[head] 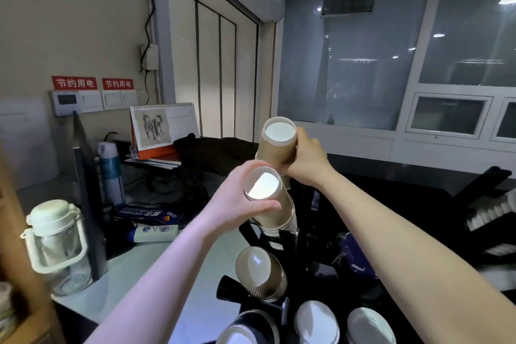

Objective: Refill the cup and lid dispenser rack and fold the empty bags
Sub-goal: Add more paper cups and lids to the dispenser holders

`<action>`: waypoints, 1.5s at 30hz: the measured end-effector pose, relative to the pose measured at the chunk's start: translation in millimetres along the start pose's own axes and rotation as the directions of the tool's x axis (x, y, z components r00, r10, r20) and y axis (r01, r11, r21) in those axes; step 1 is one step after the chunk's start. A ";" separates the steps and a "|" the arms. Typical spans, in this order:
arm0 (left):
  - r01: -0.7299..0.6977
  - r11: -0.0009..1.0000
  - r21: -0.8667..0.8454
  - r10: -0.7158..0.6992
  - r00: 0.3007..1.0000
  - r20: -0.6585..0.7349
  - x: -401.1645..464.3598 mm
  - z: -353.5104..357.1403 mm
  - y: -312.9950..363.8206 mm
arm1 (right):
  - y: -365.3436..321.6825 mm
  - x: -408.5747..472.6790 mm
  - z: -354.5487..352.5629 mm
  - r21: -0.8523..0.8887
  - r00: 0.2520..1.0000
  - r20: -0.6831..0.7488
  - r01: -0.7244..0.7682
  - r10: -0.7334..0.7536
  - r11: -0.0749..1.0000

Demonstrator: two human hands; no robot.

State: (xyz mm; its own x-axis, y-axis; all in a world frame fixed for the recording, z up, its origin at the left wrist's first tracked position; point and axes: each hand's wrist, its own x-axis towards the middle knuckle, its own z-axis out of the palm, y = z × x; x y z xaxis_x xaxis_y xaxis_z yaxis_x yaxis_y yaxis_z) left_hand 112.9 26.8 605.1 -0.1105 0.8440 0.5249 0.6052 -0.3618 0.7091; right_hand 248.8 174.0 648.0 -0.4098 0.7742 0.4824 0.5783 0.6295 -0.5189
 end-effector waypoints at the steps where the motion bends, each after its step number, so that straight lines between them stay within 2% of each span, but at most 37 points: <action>1: 0.000 1.000 0.001 0.000 1.000 0.002 0.4 -0.1 1.1 | 0.2 0.0 0.5 -0.047 1.000 -0.026 0.014 -0.015 0.999; 5: -0.005 1.000 0.016 0.005 1.000 0.001 2.0 -0.6 4.2 | -8.0 1.1 -1.8 -0.278 0.982 -0.114 0.114 -0.151 0.954; 9: -0.024 0.999 0.031 0.024 1.000 0.014 0.6 -1.7 7.2 | -6.4 3.2 -9.3 -0.398 0.998 -0.042 0.031 -0.053 0.917; 14: -0.021 0.999 -0.023 0.022 0.999 0.033 0.3 -0.5 7.3 | 7.8 -2.1 3.9 -0.363 0.995 0.083 -0.023 0.056 0.931; 16: -0.020 0.999 -0.030 0.022 0.999 0.045 1.4 -1.4 6.3 | 7.4 -3.9 6.4 -0.340 0.992 0.118 -0.007 0.050 0.940; 18: -0.020 0.999 -0.028 0.021 0.998 0.056 2.2 -2.3 5.5 | 4.0 -7.2 3.9 -0.245 0.995 0.080 0.071 -0.053 0.967; 20: -0.020 0.999 -0.036 0.022 0.999 0.042 2.1 -1.3 3.7 | 4.2 -11.5 -0.4 -0.150 0.970 0.000 0.242 -0.245 0.959; 21: -0.014 0.999 -0.050 0.015 1.000 0.027 1.4 -0.1 1.8 | 5.1 -13.5 -3.1 -0.173 0.947 -0.002 0.315 -0.320 0.933; 24: 0.018 0.994 -0.107 -0.020 1.000 -0.009 -0.8 3.5 -3.1 | 6.0 -16.6 -8.9 -0.318 0.936 0.060 0.348 -0.347 0.882; 26: 0.019 0.994 -0.107 -0.021 0.999 -0.024 -1.6 4.7 -3.0 | 2.4 -16.5 -9.6 -0.343 0.941 0.051 0.332 -0.335 0.879; 28: 0.002 0.995 -0.099 -0.007 0.999 -0.048 -2.1 4.2 -2.0 | -2.1 -19.4 -9.4 -0.290 0.938 0.014 0.335 -0.346 0.896; 31: -0.039 0.991 -0.125 0.027 0.995 -0.101 -2.5 0.0 -0.6 | 0.3 -35.0 -9.6 -0.085 0.925 -0.114 0.355 -0.363 0.931; 34: -0.065 0.981 -0.184 0.032 0.984 -0.178 -1.5 -7.5 1.2 | 8.4 -57.8 -8.8 0.078 0.931 -0.208 0.322 -0.300 0.944; 37: -0.080 0.956 -0.282 -0.002 0.960 -0.279 2.4 -15.7 5.5 | 13.6 -75.3 -6.5 0.170 0.960 -0.114 0.273 -0.256 0.947; 41: -0.092 0.914 -0.395 -0.058 0.934 -0.352 6.3 -21.1 7.1 | 16.7 -86.3 1.7 0.144 0.970 0.121 0.191 -0.209 0.971; 45: -0.109 0.896 -0.431 -0.060 0.931 -0.361 5.3 -17.4 6.8 | 4.3 -88.5 16.0 0.222 0.964 0.107 0.216 -0.244 0.951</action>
State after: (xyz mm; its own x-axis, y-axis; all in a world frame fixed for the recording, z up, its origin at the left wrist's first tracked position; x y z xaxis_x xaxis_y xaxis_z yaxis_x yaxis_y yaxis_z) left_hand 102.7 21.9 620.9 -0.4238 0.6644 0.6156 0.2141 -0.5869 0.7808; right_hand 276.2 109.3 591.8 -0.6116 0.5998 0.5160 0.3051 0.7805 -0.5456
